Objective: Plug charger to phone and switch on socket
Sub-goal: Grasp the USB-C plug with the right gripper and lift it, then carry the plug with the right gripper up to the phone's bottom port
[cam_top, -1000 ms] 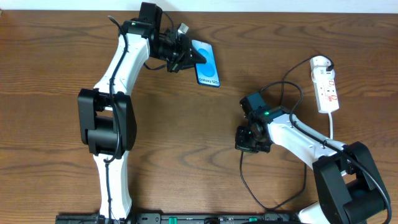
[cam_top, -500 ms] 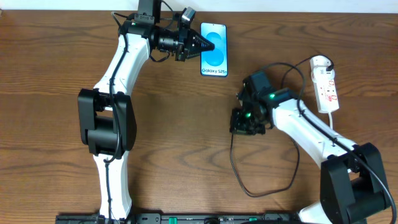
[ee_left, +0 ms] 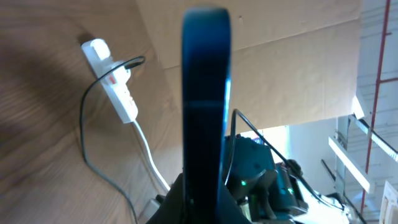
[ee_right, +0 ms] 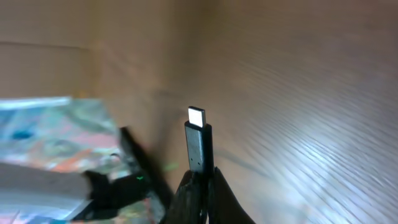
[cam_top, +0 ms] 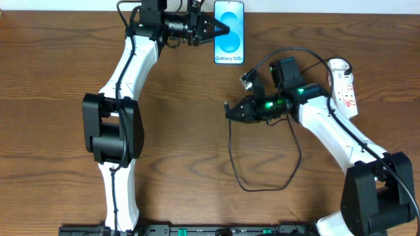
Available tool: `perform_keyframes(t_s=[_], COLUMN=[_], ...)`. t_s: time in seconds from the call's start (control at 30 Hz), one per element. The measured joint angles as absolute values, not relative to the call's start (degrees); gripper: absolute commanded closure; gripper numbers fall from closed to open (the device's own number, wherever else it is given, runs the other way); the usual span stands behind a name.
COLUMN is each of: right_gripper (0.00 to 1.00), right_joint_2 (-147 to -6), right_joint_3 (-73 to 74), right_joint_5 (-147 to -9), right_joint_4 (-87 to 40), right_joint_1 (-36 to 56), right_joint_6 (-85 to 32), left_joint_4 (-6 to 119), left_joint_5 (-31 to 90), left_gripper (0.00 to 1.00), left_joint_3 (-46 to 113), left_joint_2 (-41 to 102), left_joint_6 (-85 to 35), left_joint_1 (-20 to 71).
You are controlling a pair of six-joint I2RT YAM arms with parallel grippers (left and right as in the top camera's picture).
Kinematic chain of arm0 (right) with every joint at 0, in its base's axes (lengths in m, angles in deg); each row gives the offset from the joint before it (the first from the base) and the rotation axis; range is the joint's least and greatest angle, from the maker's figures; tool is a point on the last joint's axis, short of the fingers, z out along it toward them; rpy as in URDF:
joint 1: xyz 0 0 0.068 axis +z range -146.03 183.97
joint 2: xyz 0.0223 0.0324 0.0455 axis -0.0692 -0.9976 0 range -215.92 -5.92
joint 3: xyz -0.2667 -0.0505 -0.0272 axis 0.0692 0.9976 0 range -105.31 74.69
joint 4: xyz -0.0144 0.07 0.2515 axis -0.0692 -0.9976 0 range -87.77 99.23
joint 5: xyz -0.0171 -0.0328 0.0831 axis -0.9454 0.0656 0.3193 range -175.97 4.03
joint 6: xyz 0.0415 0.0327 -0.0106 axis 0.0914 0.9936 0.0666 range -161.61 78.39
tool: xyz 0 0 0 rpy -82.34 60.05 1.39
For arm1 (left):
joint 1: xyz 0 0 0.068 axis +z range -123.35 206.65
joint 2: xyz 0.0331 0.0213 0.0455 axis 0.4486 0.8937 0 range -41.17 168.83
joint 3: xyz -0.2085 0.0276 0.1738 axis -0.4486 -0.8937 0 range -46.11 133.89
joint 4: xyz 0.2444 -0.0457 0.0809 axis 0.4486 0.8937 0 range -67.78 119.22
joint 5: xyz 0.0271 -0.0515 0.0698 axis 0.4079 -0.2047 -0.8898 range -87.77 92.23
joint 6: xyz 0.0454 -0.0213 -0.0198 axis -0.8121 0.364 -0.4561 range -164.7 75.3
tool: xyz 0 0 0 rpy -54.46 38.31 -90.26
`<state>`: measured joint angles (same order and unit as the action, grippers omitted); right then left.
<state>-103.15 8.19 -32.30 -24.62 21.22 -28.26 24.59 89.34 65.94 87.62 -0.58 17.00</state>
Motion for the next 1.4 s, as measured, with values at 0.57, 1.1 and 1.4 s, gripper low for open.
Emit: perform_keyframes(t_s=[0.57, 1.1, 1.4], right_gripper=[0.99, 0.99, 0.99], right_joint_2=[-93.6, -90.4, -90.4], right_joint_3=[8.1, 8.1, 4.8], right_joint_5=[-36.2, -48.9, -55.9], right_joint_4=[-18.3, -19.2, -25.4], right_joint_1=[19.2, 22.7, 22.7], right_joint_6=[-20.7, -17.4, -17.1], left_joint_4=[19.2, 19.2, 19.3], left_joint_5=[87.8, 87.7, 82.9], left_gripper=[0.93, 0.93, 0.93], left_joint_3=[65.9, 65.9, 65.9], left_joint_2=[87.6, 87.6, 87.6], left_joint_6=[11.3, 3.6, 1.3], left_joint_1=[17.0, 12.1, 14.6])
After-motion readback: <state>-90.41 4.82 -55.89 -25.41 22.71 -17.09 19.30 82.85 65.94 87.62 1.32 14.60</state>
